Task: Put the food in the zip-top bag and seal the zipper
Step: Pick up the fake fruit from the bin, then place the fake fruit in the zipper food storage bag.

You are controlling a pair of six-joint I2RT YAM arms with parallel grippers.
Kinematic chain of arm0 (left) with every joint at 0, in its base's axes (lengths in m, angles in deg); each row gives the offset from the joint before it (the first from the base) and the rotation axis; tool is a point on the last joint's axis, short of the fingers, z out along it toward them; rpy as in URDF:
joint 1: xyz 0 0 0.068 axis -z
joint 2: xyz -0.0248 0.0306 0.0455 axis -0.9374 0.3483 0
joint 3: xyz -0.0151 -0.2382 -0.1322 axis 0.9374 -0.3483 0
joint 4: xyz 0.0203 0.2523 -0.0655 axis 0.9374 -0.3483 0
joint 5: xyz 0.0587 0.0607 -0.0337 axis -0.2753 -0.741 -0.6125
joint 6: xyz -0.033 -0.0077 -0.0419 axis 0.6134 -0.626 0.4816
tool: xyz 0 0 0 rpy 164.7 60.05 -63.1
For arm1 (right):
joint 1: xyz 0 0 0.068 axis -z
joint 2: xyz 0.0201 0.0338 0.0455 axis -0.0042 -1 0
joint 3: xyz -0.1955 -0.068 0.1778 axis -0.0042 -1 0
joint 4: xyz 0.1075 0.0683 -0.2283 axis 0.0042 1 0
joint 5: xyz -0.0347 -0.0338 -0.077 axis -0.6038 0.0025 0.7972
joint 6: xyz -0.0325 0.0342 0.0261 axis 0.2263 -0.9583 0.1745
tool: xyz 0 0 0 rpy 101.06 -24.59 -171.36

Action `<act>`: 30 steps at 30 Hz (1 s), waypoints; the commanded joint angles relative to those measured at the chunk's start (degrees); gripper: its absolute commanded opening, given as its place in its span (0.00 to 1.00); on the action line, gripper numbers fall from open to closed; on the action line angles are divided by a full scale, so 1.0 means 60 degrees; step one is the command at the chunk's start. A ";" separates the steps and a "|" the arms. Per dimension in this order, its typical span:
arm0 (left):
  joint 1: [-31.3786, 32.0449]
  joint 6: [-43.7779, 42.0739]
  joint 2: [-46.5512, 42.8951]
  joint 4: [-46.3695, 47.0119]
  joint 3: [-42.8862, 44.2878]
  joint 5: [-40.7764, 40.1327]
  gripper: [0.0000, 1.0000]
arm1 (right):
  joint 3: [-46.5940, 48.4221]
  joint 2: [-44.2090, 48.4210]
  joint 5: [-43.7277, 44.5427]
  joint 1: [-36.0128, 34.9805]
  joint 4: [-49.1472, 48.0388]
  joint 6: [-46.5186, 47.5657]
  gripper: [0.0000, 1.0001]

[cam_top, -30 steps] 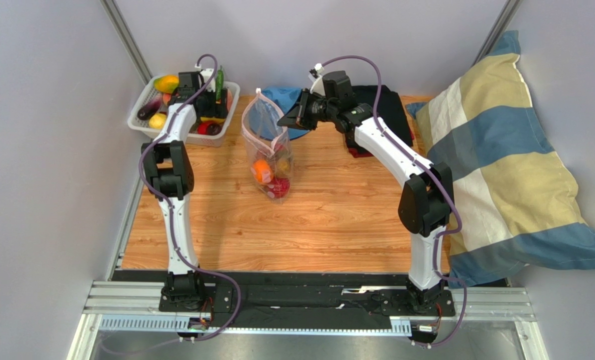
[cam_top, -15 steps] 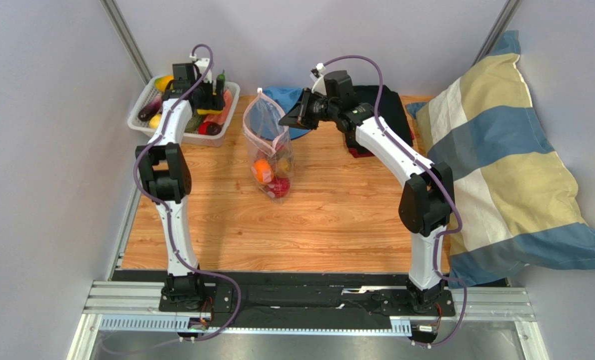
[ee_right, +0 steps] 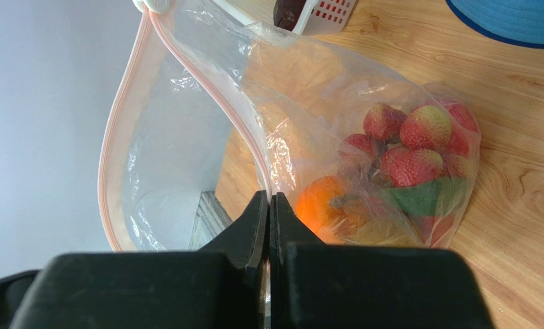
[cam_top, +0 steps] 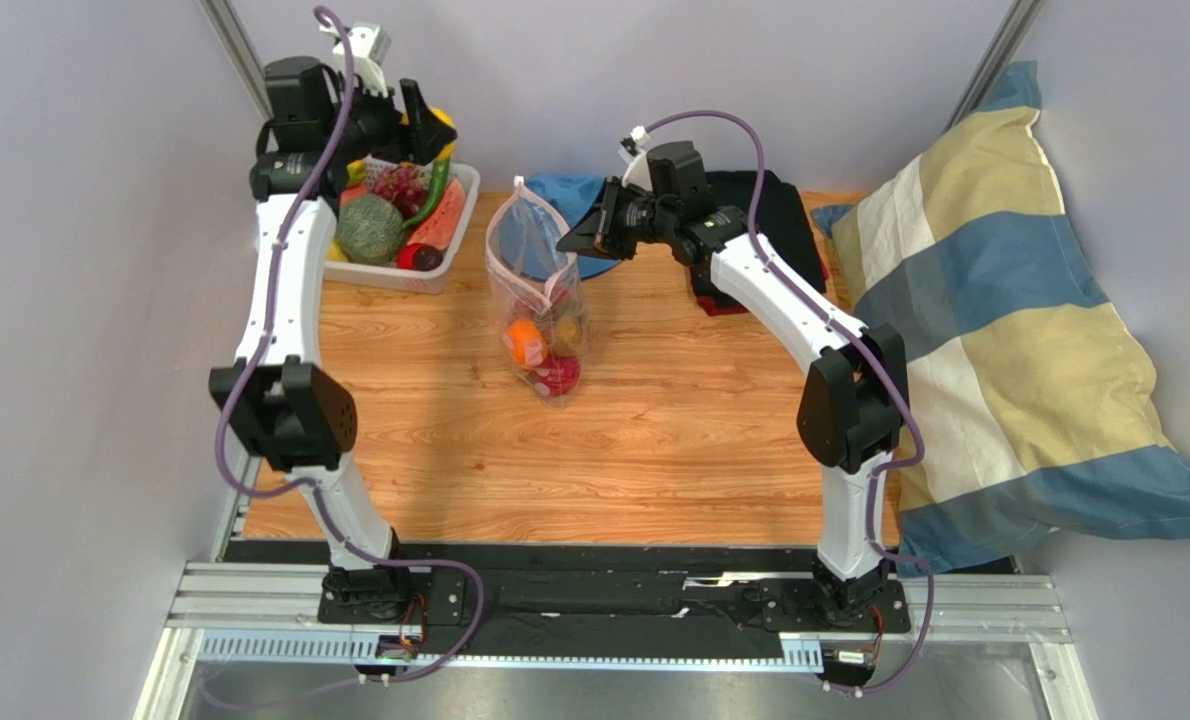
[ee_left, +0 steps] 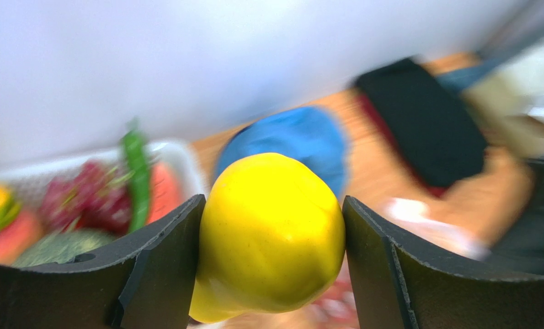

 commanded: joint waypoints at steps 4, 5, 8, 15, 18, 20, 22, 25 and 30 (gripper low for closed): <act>0.1023 0.1231 -0.2351 0.0410 -0.0979 0.3676 0.57 | 0.0404 0.0249 -0.0139 -0.0221 -0.0156 0.0325 0.00; 0.1158 0.1145 -0.2584 0.0381 -0.1299 0.3808 0.57 | 0.0404 0.0263 -0.0125 -0.0251 -0.0171 0.0340 0.00; 0.1772 0.0852 -0.2893 0.0308 -0.1900 0.3927 0.57 | 0.0404 0.0351 -0.0095 -0.0309 -0.0171 0.0354 0.00; 0.2536 0.1699 -0.3187 0.0804 -0.3439 0.2932 0.59 | 0.0243 0.0600 -0.0080 -0.0339 -0.0200 0.0310 0.00; 0.2551 0.2125 -0.3099 0.0996 -0.4099 0.2872 0.59 | 0.0170 0.0703 -0.0081 -0.0339 -0.0215 0.0310 0.00; 0.2551 0.2111 -0.3041 0.0661 -0.4261 0.2566 0.64 | 0.0126 0.0790 -0.0081 -0.0339 -0.0215 0.0325 0.00; 0.2537 0.1994 -0.3084 0.0382 -0.4160 0.2345 0.80 | 0.0082 0.0864 -0.0052 -0.0339 -0.0230 0.0340 0.00; 0.2507 0.1847 -0.3551 0.0234 -0.3969 0.1862 0.99 | 0.0038 0.0996 0.0037 -0.0324 -0.0200 0.0427 0.00; 0.2215 0.1642 -0.3876 -0.0379 -0.3108 0.0546 0.99 | -0.0065 0.1113 0.0080 -0.0324 -0.0142 0.0545 0.00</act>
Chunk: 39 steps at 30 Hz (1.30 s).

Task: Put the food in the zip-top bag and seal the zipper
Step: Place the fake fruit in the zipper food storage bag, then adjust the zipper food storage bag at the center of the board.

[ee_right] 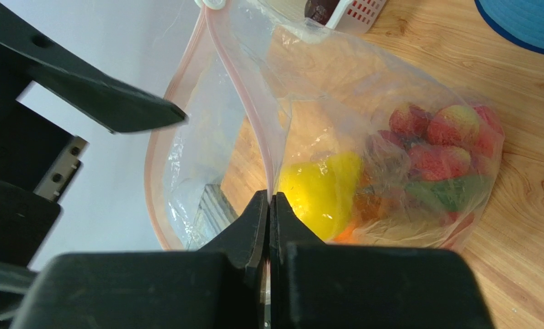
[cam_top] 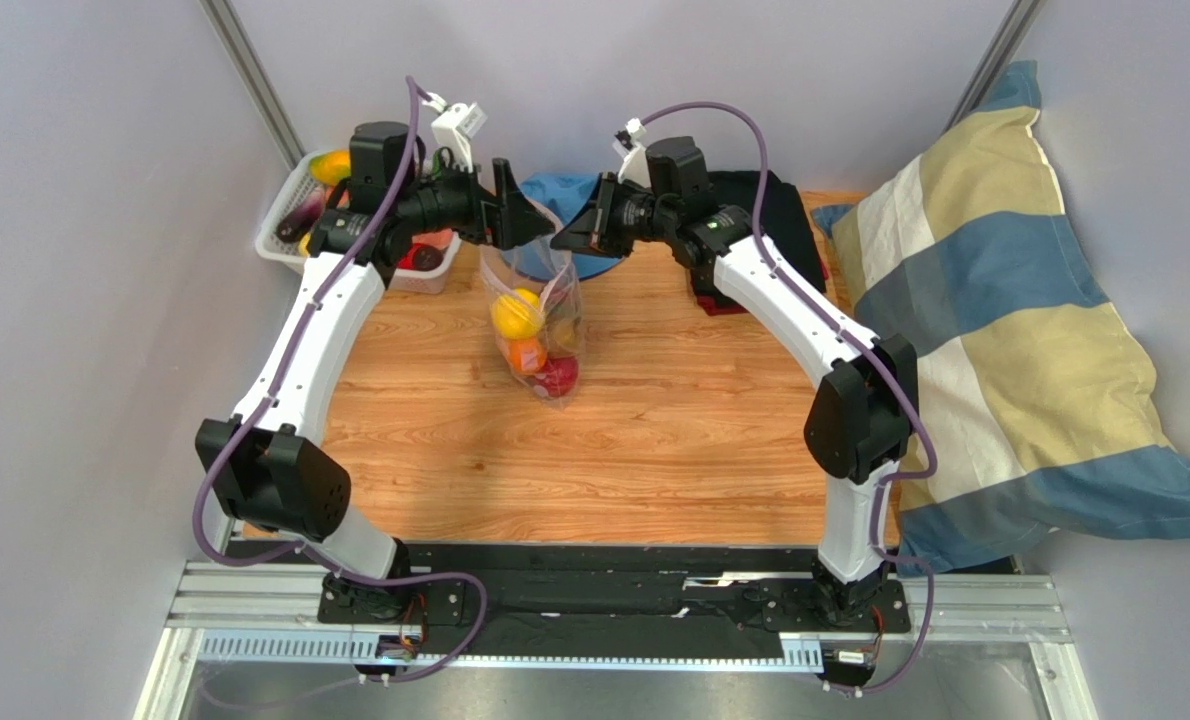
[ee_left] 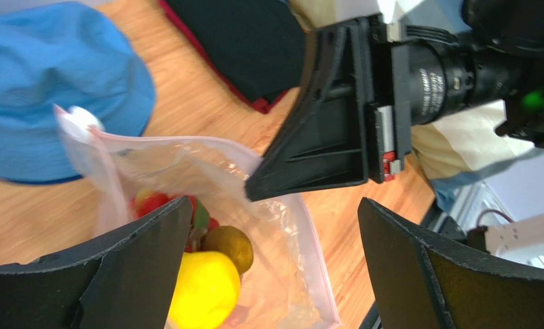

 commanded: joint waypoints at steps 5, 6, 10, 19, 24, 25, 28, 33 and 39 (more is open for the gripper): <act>-0.0519 -0.0940 -0.0099 -0.2271 0.1997 -0.2768 0.97 | -0.0094 0.0665 -0.0007 -0.0036 -0.0283 0.0254 0.00; -0.0519 -0.0970 -0.0084 -0.2289 0.1823 -0.2741 0.97 | -0.0138 0.0665 -0.0051 -0.0051 -0.0328 0.0210 0.00; -0.0519 -0.0286 0.0383 -0.2640 0.1923 -0.2667 0.96 | -0.0401 0.0826 -0.0007 -0.0153 -0.0518 0.0107 0.00; -0.0373 0.1767 0.1570 -0.2582 0.2509 -0.1672 0.97 | -0.0666 0.0988 0.0432 -0.0856 -0.0621 0.0546 0.00; -0.0212 0.2179 0.1733 -0.2407 0.2509 -0.1451 0.92 | -0.0358 0.0871 0.0827 -0.1178 -0.0533 0.0648 0.00; -0.0125 0.2164 0.1718 -0.2392 0.2509 -0.1480 0.91 | -0.0314 0.0856 0.0900 -0.1208 -0.0519 0.0649 0.00; 0.0051 0.2179 0.1704 -0.2421 0.2451 -0.1495 0.87 | -0.0124 0.0753 0.1295 -0.1369 -0.0490 0.0648 0.00; 0.0257 0.1843 0.1397 -0.2772 0.2204 -0.1934 0.88 | 0.0374 0.0563 0.2072 -0.1647 -0.0343 0.0561 0.00; 0.0009 0.2032 0.0549 -0.3183 0.1428 -0.3574 0.85 | 0.0302 0.0636 0.2747 -0.1692 -0.0270 0.0531 0.00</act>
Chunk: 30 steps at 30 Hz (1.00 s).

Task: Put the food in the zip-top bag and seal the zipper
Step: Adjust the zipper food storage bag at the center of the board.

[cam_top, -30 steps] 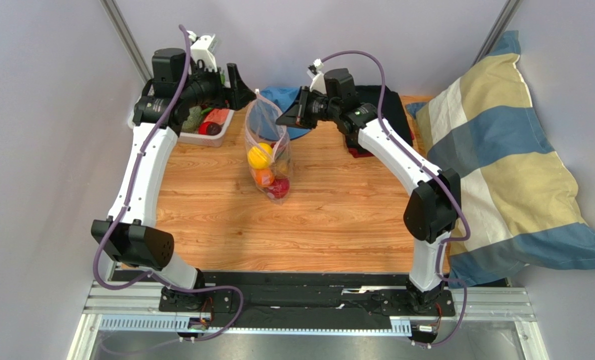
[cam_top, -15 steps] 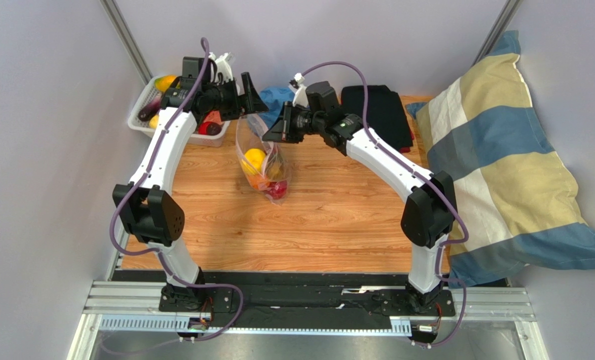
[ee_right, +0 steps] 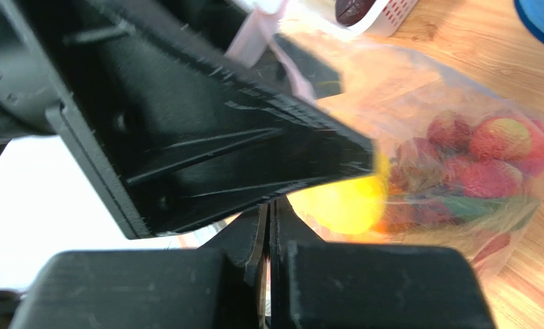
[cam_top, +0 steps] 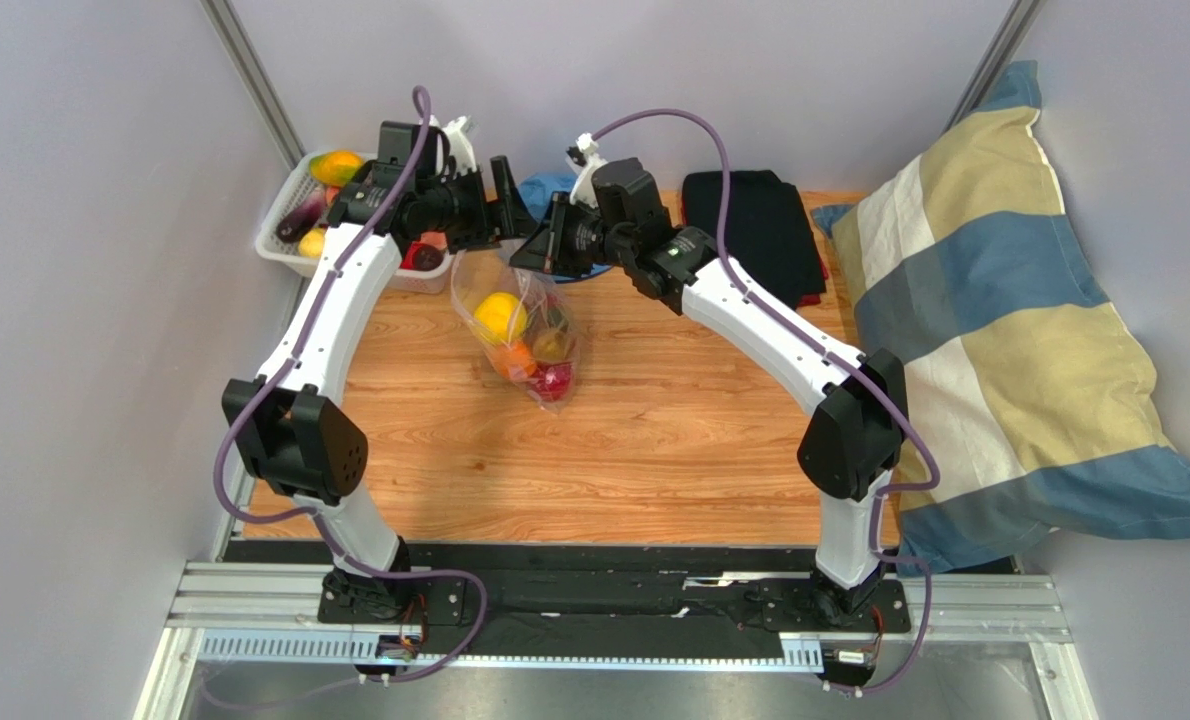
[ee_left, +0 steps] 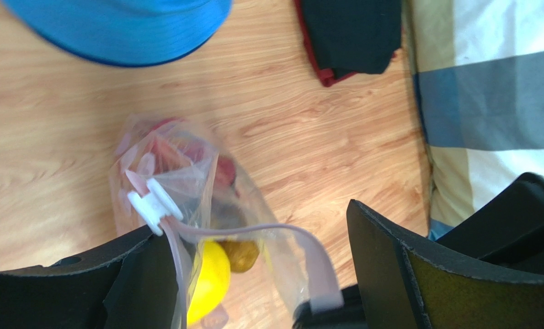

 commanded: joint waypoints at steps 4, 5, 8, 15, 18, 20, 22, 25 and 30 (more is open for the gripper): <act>-0.0167 0.0229 -0.1478 -0.0124 -0.0609 -0.1328 0.88 | 0.0050 0.0334 0.0455 -0.0063 -0.0229 0.0112 0.00; -0.0167 0.0258 -0.1478 -0.0241 -0.0507 -0.1431 0.93 | 0.0020 0.0348 0.0309 -0.0063 -0.0259 0.0127 0.00; -0.0167 0.0303 -0.1332 -0.1089 0.0238 -0.1783 0.99 | -0.0229 0.0407 -0.0086 -0.0063 -0.0405 0.0288 0.00; -0.0153 0.0946 -0.1448 -0.2000 0.0139 -0.1170 0.99 | -0.0610 0.0627 -0.0527 -0.0166 -0.0918 0.0493 0.00; -0.0138 0.1210 -0.1347 -0.2190 0.0255 -0.1168 0.95 | -0.0654 0.0641 -0.0557 -0.0312 -0.0991 0.0669 0.00; -0.0021 0.1211 -0.1331 -0.2293 0.0343 -0.1285 0.89 | -0.0684 0.0656 -0.0469 -0.0429 -0.0948 0.0830 0.00; 0.0082 0.1153 -0.1331 -0.2308 0.0329 -0.1417 0.86 | -0.0771 0.0685 -0.0396 -0.0546 -0.0962 0.0918 0.00; 0.0214 0.1137 -0.1229 -0.2249 0.0256 -0.1563 0.81 | -0.0801 0.0671 -0.0308 -0.0649 -0.0991 0.0991 0.00; 0.0228 0.1167 -0.1097 -0.1913 0.0139 -0.1579 0.69 | -0.0801 0.0700 -0.0308 -0.0722 -0.1035 0.1006 0.02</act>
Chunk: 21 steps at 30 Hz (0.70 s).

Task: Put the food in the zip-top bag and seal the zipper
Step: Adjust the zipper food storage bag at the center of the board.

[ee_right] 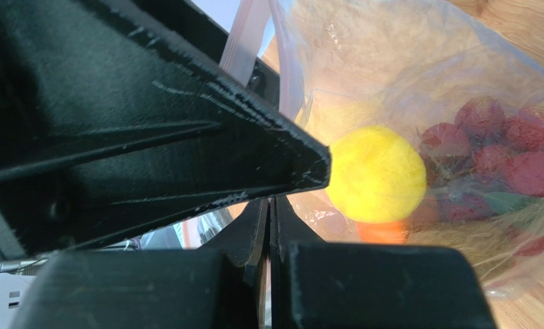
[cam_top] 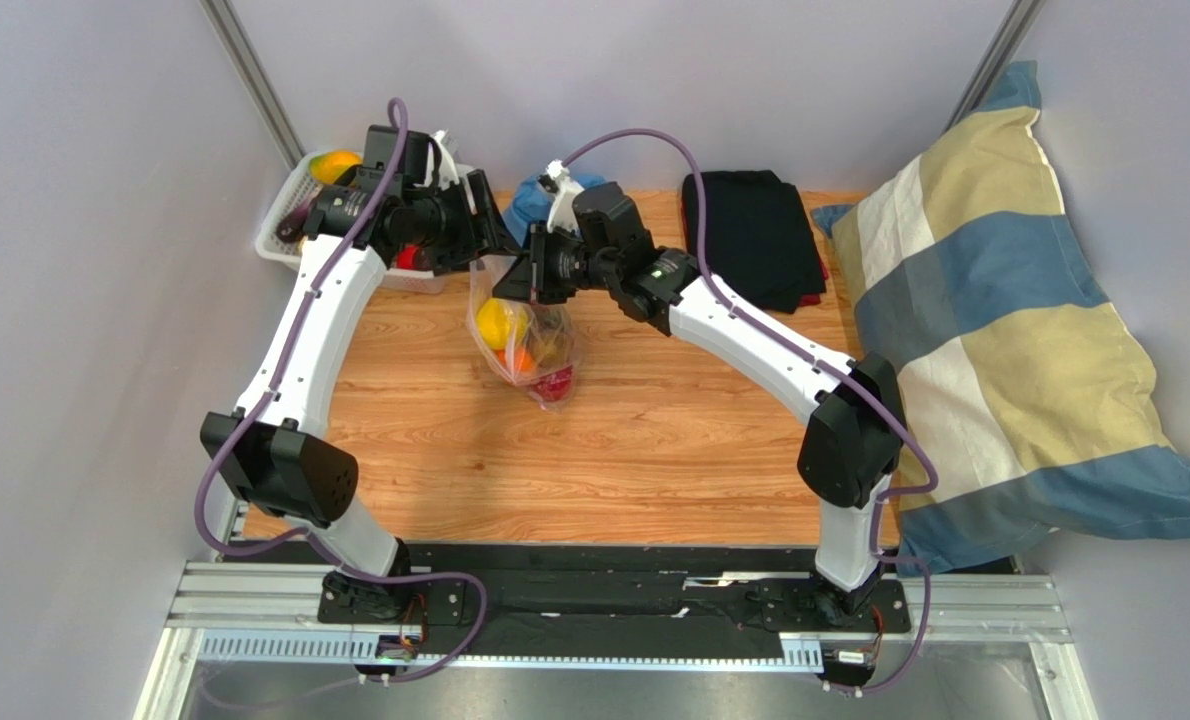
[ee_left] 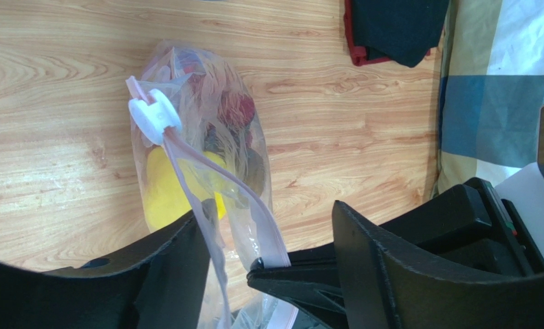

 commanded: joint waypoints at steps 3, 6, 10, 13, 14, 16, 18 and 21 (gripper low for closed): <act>0.0057 -0.0043 0.0043 0.0358 -0.0087 0.0090 0.54 | -0.0080 0.0631 0.0086 -0.0121 -0.0529 0.0234 0.05; 0.0057 -0.0613 0.0145 0.0329 -0.0117 0.0645 0.30 | -0.0226 0.0806 -0.0002 -0.0121 -0.0749 0.0335 0.08; 0.0057 -0.1361 0.0234 0.0241 -0.0030 0.0998 0.17 | -0.0299 0.1215 -0.0440 -0.0005 -0.0749 0.0759 0.30; 0.0057 -0.2180 0.0307 -0.0008 0.0277 0.1496 0.04 | -0.0577 0.1654 -0.1125 0.0346 -0.0720 0.1082 0.50; 0.0057 -0.2632 0.0249 -0.0052 0.0409 0.1540 0.00 | -0.0636 0.1758 -0.1420 0.0492 -0.0705 0.1156 0.55; 0.0057 -0.3365 0.0234 -0.0242 0.0570 0.2125 0.00 | -0.0768 0.1978 -0.2398 0.1017 -0.0720 0.1302 0.73; 0.0057 -0.4522 0.0088 -0.0491 0.0732 0.2752 0.00 | -0.0827 0.2242 -0.2871 0.1589 -0.0734 0.1405 0.81; 0.0057 -0.6164 -0.0248 -0.0828 0.0732 0.3967 0.00 | -0.1031 0.2593 -0.3415 0.2249 -0.0705 0.1785 0.87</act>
